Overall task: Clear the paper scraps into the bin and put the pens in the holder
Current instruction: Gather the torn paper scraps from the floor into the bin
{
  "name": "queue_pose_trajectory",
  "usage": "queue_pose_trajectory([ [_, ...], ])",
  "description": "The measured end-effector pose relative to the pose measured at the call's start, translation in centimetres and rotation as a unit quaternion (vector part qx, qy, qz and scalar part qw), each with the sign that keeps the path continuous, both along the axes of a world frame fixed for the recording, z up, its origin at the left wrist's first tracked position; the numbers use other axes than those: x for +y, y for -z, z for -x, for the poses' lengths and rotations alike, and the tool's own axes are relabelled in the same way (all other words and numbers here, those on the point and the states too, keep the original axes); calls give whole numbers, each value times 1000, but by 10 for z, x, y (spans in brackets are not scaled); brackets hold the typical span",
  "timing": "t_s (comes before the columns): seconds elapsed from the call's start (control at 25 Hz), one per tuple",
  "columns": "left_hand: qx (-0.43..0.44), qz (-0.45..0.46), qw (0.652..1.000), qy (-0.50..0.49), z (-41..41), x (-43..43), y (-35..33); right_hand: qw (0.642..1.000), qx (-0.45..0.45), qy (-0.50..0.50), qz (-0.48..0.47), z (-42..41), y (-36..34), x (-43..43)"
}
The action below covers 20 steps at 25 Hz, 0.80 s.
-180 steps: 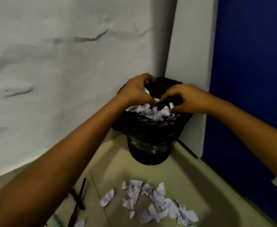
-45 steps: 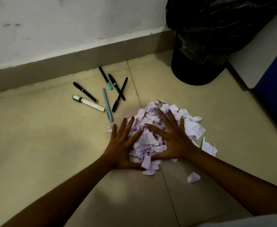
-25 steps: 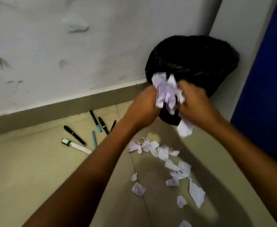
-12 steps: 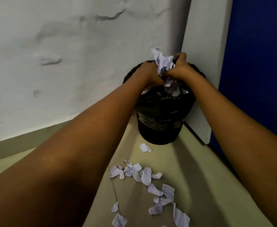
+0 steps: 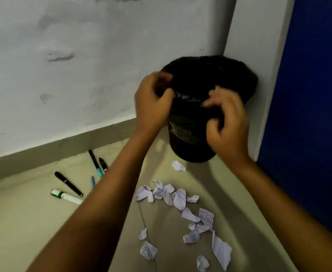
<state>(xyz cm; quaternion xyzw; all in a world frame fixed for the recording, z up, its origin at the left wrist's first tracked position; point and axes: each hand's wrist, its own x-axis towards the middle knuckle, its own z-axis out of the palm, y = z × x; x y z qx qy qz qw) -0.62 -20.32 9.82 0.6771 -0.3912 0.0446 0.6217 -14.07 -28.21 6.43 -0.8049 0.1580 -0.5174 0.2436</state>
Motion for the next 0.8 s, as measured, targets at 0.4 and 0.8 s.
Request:
queue_pose_trajectory([
  [0.4,-121,-565,809,105,45,140,230,869,478,-129,27,9,195,32],
  [0.8,-153,-440,884,32,55,228,239,834,460,-298,61,-45,205,106],
])
